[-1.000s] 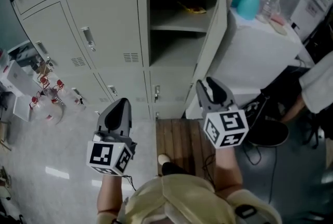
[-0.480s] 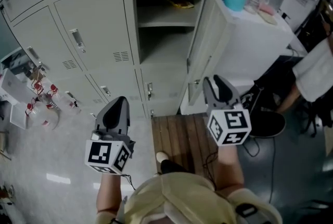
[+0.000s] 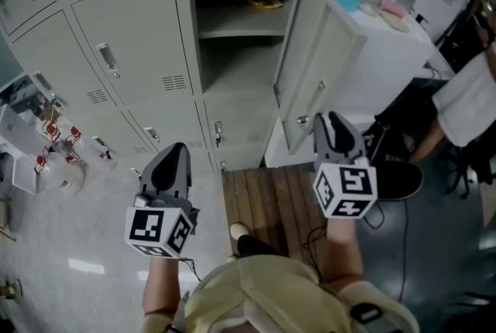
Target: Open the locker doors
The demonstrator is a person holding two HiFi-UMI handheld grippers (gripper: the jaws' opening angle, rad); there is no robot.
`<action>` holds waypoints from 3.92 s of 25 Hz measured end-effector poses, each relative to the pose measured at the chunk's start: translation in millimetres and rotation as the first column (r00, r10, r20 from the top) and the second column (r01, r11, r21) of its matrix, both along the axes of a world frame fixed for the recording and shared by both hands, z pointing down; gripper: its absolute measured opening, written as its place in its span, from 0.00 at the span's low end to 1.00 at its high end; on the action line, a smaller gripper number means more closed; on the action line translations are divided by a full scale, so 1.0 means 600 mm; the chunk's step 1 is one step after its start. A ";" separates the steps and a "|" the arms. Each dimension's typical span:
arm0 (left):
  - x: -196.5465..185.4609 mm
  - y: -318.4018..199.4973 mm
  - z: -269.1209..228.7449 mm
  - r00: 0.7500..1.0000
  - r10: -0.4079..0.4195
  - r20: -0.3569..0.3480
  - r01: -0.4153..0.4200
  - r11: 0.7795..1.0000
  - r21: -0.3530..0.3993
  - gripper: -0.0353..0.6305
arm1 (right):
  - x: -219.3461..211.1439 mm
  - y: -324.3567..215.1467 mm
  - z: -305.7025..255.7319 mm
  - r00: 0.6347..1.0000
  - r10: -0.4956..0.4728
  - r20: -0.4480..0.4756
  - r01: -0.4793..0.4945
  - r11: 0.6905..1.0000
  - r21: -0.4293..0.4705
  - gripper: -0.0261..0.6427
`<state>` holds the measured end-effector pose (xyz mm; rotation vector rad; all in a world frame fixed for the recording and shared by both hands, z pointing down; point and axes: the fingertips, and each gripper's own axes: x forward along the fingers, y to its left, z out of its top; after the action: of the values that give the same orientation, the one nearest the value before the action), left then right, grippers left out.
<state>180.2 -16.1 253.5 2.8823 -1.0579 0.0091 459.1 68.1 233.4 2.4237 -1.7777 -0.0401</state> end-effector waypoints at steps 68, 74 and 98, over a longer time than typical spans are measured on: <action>-0.363 -0.089 0.175 0.718 -0.684 0.128 0.693 0.687 -0.218 0.04 | -0.537 -0.363 0.223 0.514 -0.835 0.195 0.858 0.497 -0.130 0.17; -0.407 -0.092 0.199 0.691 -0.714 0.116 0.718 0.659 -0.222 0.04 | -0.585 -0.369 0.243 0.477 -0.859 0.189 0.879 0.459 -0.132 0.17; -0.762 -0.080 0.363 0.670 -0.730 0.135 0.735 0.625 -0.264 0.04 | -0.931 -0.432 0.365 0.489 -0.856 0.169 0.871 0.467 -0.152 0.17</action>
<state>-277.2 -63.9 471.1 1.9883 -1.9628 0.1332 -99.3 -191.2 452.5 1.1227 -2.6739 0.1365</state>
